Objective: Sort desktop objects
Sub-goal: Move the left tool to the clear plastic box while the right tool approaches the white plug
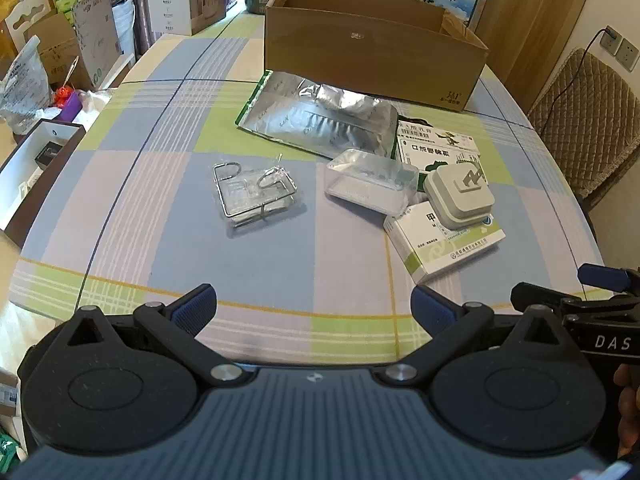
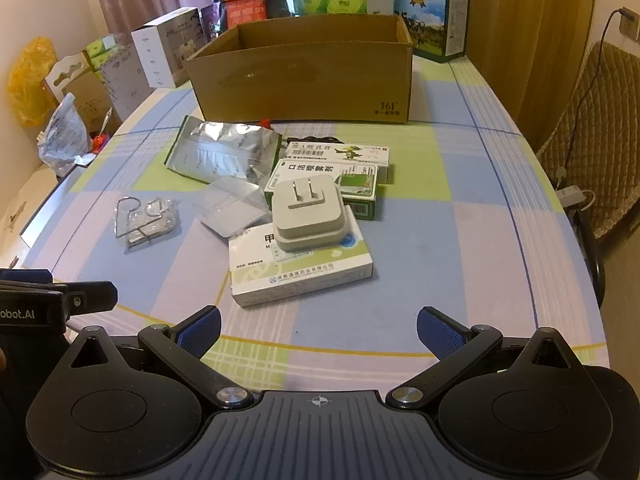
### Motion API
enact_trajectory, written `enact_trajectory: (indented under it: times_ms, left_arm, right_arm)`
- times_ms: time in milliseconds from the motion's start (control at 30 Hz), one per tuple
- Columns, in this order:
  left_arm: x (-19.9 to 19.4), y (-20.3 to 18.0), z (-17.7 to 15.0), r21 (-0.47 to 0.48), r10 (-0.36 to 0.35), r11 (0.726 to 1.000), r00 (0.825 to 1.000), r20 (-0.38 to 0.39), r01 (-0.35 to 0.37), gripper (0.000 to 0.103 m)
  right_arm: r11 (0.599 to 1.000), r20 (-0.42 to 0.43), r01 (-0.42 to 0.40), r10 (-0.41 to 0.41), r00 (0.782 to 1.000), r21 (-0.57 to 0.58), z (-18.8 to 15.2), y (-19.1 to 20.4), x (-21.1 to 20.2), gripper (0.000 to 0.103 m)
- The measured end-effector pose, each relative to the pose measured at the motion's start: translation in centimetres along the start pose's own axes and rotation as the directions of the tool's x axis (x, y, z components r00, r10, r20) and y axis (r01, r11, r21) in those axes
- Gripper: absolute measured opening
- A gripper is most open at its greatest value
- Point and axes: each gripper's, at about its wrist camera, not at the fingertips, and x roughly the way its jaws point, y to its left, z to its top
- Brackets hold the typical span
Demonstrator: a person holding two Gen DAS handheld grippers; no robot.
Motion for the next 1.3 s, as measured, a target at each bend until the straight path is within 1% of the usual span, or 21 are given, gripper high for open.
enact_trajectory:
  times_ms: [67, 133, 200, 233, 300, 467, 667, 867, 967, 1067, 1167, 1300]
  left_arm:
    - [0.2, 0.0, 0.1, 0.002, 0.006, 1.0, 1.0, 0.004, -0.006, 0.102]
    - [0.3, 0.0, 0.3, 0.003, 0.007, 1.0, 1.0, 0.009, -0.007, 0.102]
    - [0.4, 0.1, 0.4, 0.003, 0.007, 1.0, 1.0, 0.014, -0.007, 0.102]
    - [0.5, 0.1, 0.5, 0.003, 0.008, 1.0, 1.0, 0.016, -0.008, 0.102]
    - [0.6, 0.1, 0.7, 0.004, 0.01, 1.0, 1.0, 0.02, -0.01, 0.102]
    - [1.1, 0.2, 1.1, 0.007, -0.012, 1.0, 0.999, 0.03, 0.011, 0.102]
    - [1.7, 0.1, 1.7, 0.002, -0.017, 1.0, 0.998, 0.052, 0.017, 0.102]
    - [2.7, -0.2, 2.4, 0.016, -0.021, 1.0, 0.999, 0.036, 0.02, 0.102]
    - [3.4, -0.4, 2.7, 0.021, -0.03, 0.999, 0.999, 0.016, 0.03, 0.102]
    - [4.1, -0.7, 3.1, 0.047, -0.046, 0.998, 0.999, 0.012, 0.045, 0.102]
    - [4.6, -1.1, 3.5, 0.074, -0.035, 0.997, 0.999, 0.024, 0.033, 0.102]
    - [5.6, -1.0, 4.2, 0.101, -0.042, 0.994, 0.999, 0.035, 0.038, 0.102]
  right_arm:
    - [1.0, 0.009, -0.016, 0.015, 1.0, 0.015, 0.0, -0.2, 0.2, 0.101]
    - [1.0, -0.016, -0.002, 0.002, 1.0, 0.008, 0.0, -0.2, 0.3, 0.101]
    - [1.0, -0.021, -0.009, 0.009, 1.0, 0.018, 0.0, -0.4, 0.5, 0.101]
    - [1.0, -0.01, -0.017, 0.018, 1.0, 0.023, 0.0, -0.4, 0.6, 0.101]
    - [0.999, -0.019, -0.033, 0.034, 0.999, 0.034, 0.0, -0.5, 0.9, 0.101]
    - [0.997, -0.04, -0.059, 0.061, 0.997, 0.052, 0.1, -0.7, 1.5, 0.101]
    - [0.999, -0.022, -0.034, 0.035, 0.999, 0.033, 0.3, -0.8, 2.1, 0.101]
    - [0.999, -0.01, -0.029, 0.029, 1.0, 0.032, 0.6, -1.2, 2.8, 0.101]
    - [0.999, -0.001, -0.026, 0.026, 1.0, 0.026, 0.8, -1.3, 3.3, 0.101]
    - [0.999, 0.019, -0.032, 0.032, 0.999, 0.017, 1.1, -1.5, 3.8, 0.101]
    - [0.999, 0.036, -0.044, 0.044, 0.998, 0.009, 1.5, -1.6, 4.3, 0.101]
    - [0.998, 0.057, -0.056, 0.056, 0.997, -0.012, 2.1, -1.6, 4.9, 0.101]
